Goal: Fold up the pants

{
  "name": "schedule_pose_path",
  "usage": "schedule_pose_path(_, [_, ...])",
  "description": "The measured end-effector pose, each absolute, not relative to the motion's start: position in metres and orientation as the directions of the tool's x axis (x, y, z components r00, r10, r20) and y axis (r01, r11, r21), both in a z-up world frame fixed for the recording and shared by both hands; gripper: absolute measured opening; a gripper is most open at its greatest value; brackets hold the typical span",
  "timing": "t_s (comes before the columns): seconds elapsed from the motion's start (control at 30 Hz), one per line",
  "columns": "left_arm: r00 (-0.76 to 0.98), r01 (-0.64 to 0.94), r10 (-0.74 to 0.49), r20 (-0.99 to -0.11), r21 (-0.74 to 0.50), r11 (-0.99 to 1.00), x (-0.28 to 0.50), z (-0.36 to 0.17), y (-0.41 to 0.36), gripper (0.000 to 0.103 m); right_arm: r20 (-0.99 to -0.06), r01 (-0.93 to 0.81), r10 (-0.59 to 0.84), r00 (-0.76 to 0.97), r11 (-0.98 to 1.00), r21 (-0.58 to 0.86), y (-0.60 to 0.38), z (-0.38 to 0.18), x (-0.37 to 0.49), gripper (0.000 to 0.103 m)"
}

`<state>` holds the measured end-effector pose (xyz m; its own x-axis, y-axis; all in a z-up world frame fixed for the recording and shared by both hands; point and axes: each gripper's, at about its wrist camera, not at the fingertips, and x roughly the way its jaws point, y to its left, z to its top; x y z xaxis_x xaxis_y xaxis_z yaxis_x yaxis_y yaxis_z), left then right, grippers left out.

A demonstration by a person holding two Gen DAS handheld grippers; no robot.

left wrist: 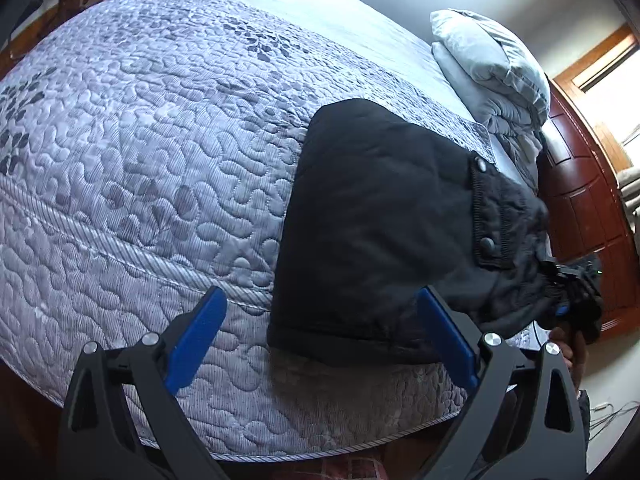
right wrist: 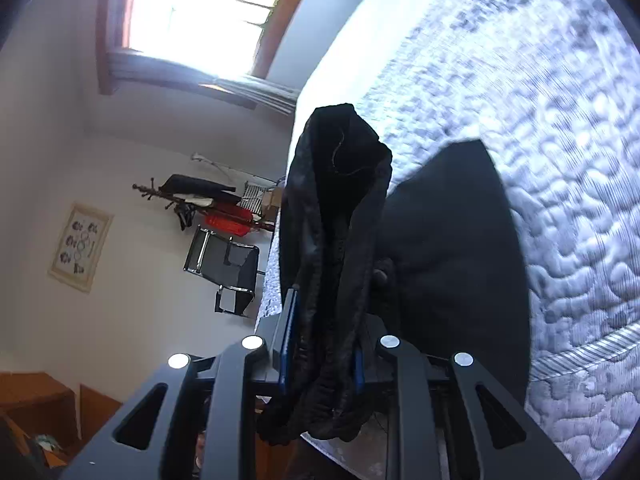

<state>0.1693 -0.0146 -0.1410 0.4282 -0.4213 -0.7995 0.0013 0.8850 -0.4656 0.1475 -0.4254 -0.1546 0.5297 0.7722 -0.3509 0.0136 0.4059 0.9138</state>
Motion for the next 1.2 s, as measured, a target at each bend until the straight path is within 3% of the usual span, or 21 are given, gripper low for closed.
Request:
schedule_pose_path(0.27, [0.405, 0.014, -0.422, -0.811, -0.456, 0.890, 0.171, -0.144, -0.025, 0.096, -0.389, 0.100, 0.767, 0.510, 0.396, 0.913, -0.433, -0.204, 0.150, 0.027])
schedule_pose_path(0.43, [0.398, 0.025, -0.422, -0.814, -0.450, 0.893, 0.172, -0.145, -0.027, 0.096, -0.389, 0.094, 0.751, 0.533, 0.405, 0.909, -0.441, -0.198, 0.140, 0.052])
schedule_pose_path(0.5, [0.402, 0.029, -0.421, -0.813, -0.448, 0.894, 0.172, -0.143, -0.028, 0.096, -0.423, 0.095, 0.724, 0.544, 0.448, 0.889, -0.447, -0.190, 0.134, 0.055])
schedule_pose_path(0.6, [0.418, 0.040, -0.411, -0.810, -0.436, 0.899, 0.172, -0.138, -0.030, 0.096, -0.490, 0.094, 0.627, 0.606, 0.555, 0.827, -0.459, -0.161, 0.115, 0.055])
schedule_pose_path(0.67, [0.433, 0.052, -0.406, -0.805, -0.427, 0.903, 0.171, -0.133, -0.033, 0.096, -0.484, 0.055, 0.593, 0.644, 0.594, 0.803, -0.460, -0.143, 0.104, 0.055])
schedule_pose_path(0.83, [0.445, 0.100, -0.416, -0.793, -0.418, 0.903, 0.171, -0.126, -0.049, 0.096, -0.475, -0.090, 0.631, 0.613, 0.653, 0.752, -0.419, -0.097, 0.100, 0.054])
schedule_pose_path(1.2, [0.394, 0.118, -0.423, -0.816, -0.412, 0.904, 0.170, -0.149, -0.066, 0.096, -0.508, 0.020, 0.652, 0.563, 0.604, 0.797, -0.402, -0.145, 0.090, 0.051])
